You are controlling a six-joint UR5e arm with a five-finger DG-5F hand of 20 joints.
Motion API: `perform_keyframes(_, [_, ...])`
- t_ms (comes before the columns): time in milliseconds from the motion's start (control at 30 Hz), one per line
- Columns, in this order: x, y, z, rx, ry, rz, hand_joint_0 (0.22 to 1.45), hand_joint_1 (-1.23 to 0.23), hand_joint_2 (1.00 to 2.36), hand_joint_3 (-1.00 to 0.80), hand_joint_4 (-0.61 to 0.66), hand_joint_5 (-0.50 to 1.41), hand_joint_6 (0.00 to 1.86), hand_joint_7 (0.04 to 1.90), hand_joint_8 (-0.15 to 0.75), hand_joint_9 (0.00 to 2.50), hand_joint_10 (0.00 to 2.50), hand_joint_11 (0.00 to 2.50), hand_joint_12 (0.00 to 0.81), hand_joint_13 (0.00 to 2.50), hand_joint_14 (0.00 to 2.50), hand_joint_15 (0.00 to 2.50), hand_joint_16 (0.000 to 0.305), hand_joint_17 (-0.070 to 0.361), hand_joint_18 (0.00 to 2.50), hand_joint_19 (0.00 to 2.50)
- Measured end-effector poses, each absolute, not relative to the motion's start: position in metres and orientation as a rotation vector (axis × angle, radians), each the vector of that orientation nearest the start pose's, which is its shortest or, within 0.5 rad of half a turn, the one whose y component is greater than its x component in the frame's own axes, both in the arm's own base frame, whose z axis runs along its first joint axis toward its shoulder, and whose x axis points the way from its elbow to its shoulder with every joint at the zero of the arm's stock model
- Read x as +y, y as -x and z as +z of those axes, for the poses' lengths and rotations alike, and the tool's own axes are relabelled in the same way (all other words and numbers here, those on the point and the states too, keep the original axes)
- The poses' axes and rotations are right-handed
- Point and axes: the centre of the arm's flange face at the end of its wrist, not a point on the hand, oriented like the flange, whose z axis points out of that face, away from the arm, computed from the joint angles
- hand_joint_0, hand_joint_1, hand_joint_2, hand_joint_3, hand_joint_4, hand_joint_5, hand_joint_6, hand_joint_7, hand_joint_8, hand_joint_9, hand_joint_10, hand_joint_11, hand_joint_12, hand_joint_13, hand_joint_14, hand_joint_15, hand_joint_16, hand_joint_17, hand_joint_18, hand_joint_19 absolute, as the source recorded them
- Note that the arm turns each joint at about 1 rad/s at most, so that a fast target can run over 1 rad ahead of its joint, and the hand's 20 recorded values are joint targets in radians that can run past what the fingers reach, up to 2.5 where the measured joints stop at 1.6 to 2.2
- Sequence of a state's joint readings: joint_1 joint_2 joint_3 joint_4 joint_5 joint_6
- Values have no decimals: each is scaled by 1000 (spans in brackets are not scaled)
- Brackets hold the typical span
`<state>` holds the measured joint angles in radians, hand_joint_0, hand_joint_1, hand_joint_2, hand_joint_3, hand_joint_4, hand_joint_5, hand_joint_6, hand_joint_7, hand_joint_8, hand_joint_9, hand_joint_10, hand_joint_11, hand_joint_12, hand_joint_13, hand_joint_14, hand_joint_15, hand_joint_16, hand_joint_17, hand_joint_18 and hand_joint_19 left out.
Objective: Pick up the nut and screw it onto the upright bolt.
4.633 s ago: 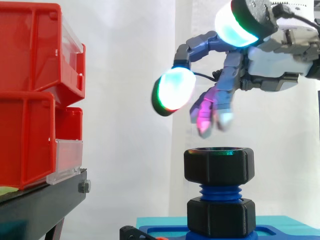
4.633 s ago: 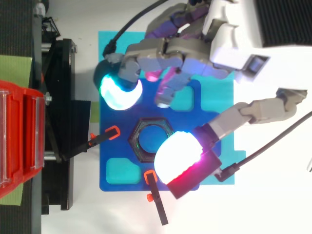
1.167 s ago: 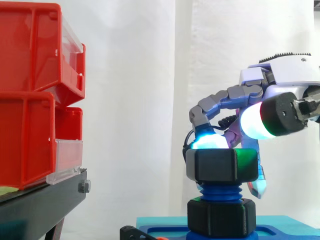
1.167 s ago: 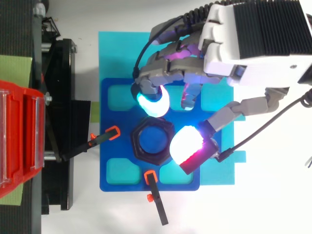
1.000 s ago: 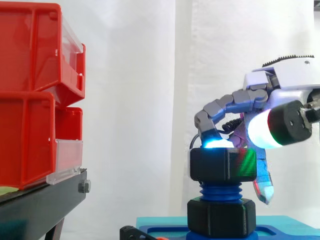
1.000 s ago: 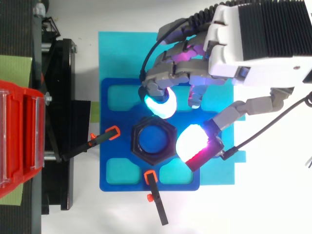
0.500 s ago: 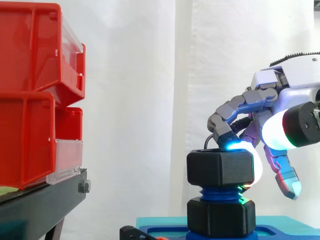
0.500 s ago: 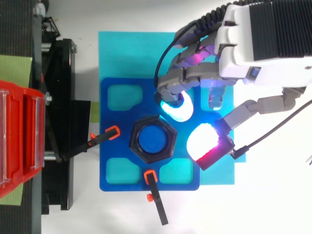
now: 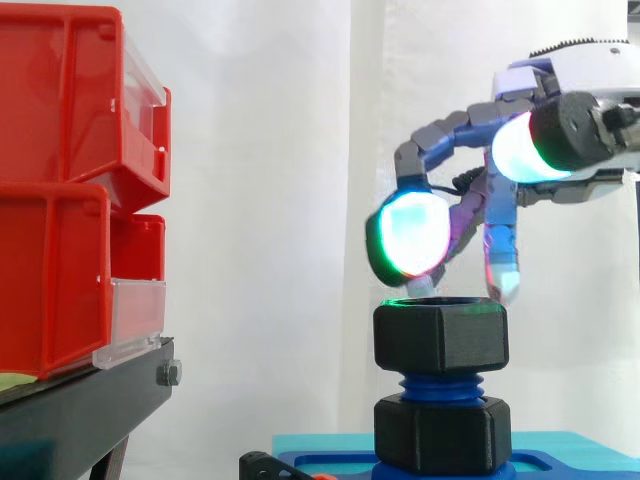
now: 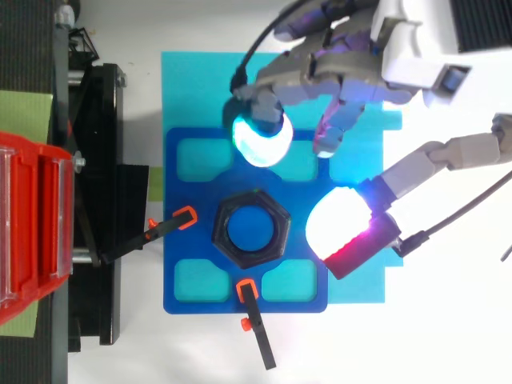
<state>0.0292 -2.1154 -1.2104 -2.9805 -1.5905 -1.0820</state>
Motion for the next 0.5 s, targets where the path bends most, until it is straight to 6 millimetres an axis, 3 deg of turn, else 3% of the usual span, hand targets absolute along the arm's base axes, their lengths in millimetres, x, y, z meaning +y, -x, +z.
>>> perform_keyframes(200, [-110,-712,358,1517,-395,431,438,-443,1000,-500,124,-122,502,670,230,1011,0,0,352,511,0,33,48,108,253,148])
perform_keyframes(500, [-102,-722,358,1439,-437,386,429,-435,1000,-500,108,-156,501,611,231,746,0,0,367,327,0,0,53,119,58,63])
